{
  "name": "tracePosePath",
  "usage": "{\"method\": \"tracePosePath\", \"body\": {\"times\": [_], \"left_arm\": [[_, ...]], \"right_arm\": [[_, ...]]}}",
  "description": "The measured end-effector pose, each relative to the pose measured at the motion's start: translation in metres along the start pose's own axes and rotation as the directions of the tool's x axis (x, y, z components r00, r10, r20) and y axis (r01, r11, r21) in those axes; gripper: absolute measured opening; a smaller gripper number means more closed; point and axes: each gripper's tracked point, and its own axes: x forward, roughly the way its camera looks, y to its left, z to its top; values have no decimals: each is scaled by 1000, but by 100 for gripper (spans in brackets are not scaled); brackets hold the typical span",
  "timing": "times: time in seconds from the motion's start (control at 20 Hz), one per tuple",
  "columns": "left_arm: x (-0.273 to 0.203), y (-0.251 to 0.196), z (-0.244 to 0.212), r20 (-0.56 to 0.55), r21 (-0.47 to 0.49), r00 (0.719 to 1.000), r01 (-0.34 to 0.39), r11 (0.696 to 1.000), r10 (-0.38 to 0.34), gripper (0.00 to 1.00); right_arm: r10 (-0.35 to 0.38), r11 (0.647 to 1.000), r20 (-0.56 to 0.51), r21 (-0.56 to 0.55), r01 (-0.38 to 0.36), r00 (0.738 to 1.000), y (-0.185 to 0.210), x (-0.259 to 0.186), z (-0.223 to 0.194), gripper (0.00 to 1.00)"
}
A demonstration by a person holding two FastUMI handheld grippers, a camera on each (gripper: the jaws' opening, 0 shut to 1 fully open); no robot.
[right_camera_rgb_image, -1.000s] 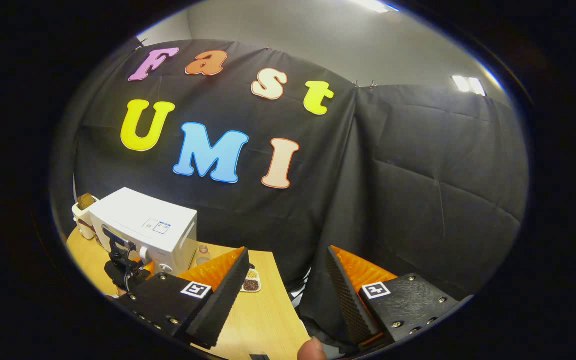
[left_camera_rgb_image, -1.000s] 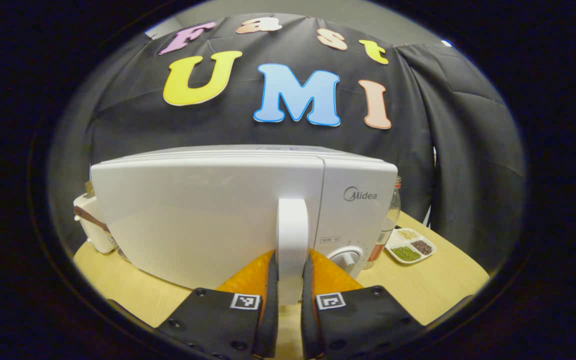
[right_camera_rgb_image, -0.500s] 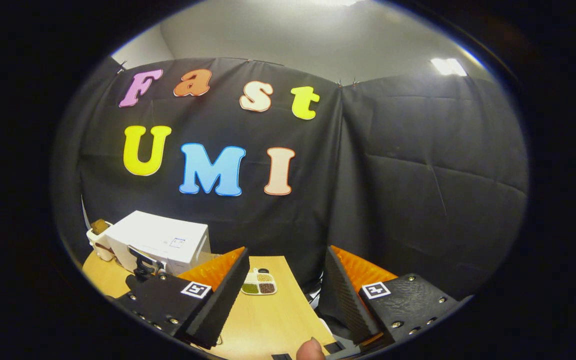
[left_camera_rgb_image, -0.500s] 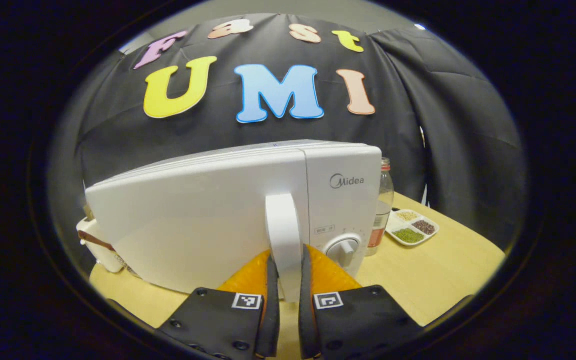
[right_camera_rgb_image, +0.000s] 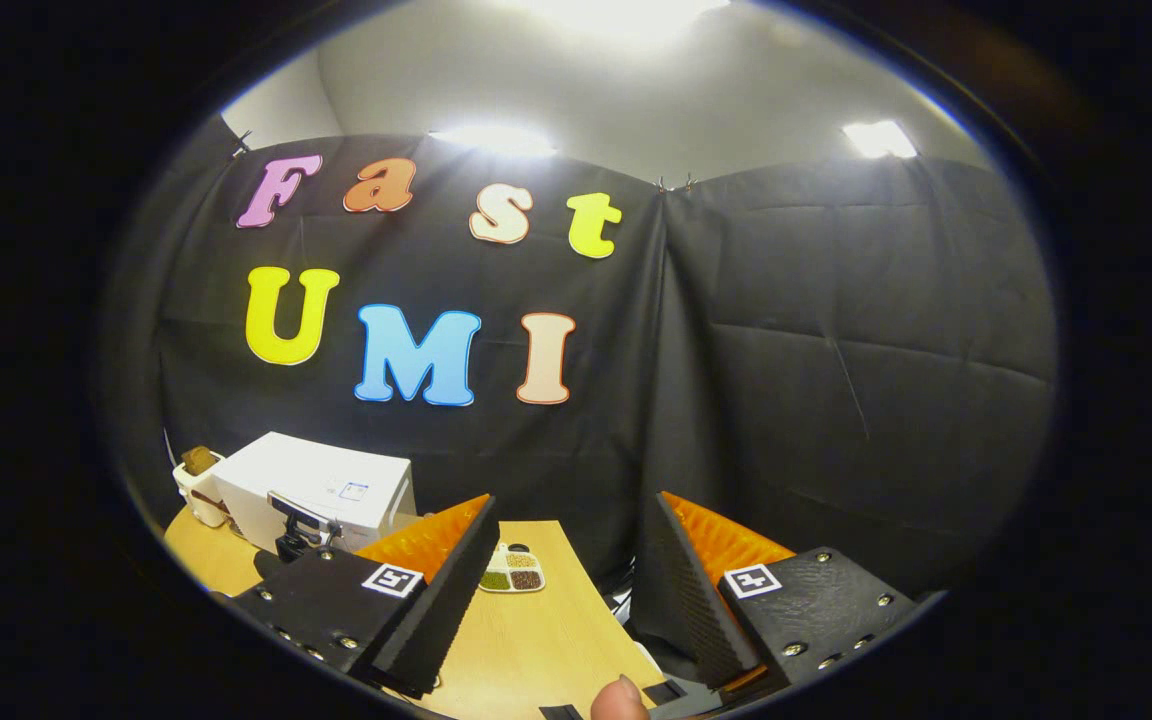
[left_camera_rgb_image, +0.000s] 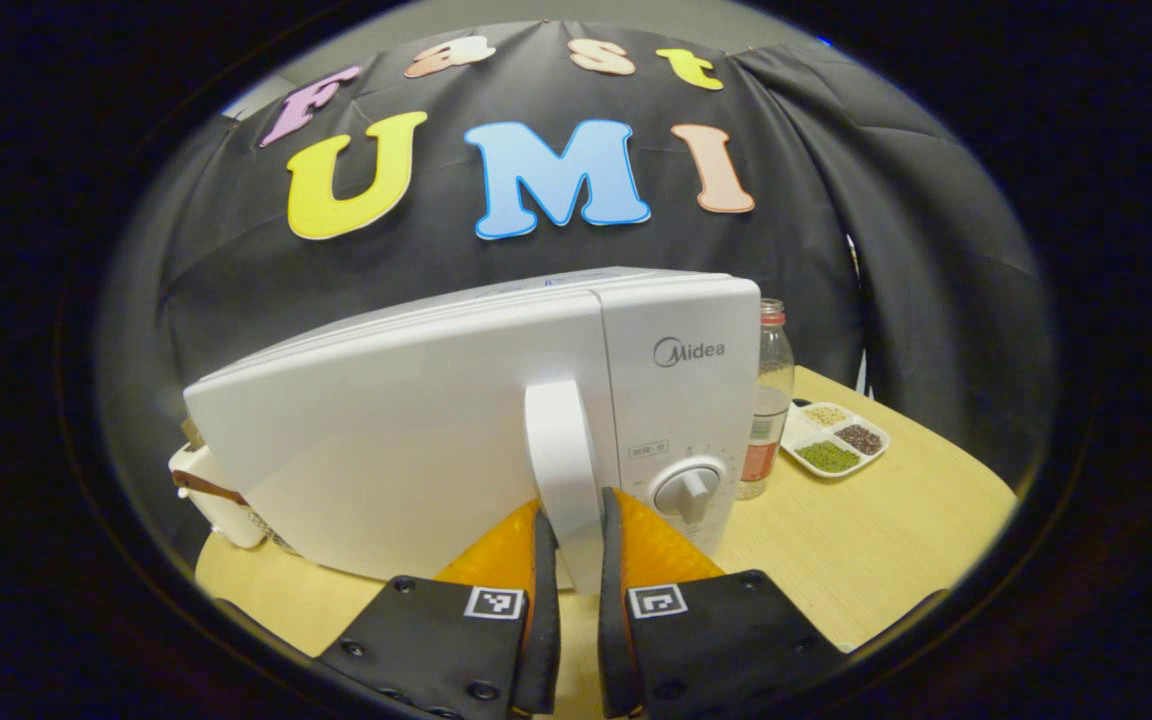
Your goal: Open the microwave oven with the left hand, put the food in, and close the microwave oven.
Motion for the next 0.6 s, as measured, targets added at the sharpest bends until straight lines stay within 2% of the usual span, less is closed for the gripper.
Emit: {"method": "tracePosePath", "body": {"times": [0.1,0.35,0.6], "left_arm": [[-1,0,-1,0,-2,1000,9,1000,-9,24],[-5,0,-3,-26,-66,999,-40,997,38,24],[-19,-3,-11,-55,-50,997,-62,997,59,24]], "right_arm": [[-11,1000,7,7,11,1000,-12,-7,3,94],[23,1000,18,14,-23,1000,-38,-17,6,94],[34,999,-9,-1,-34,999,-67,-30,-14,94]]}}
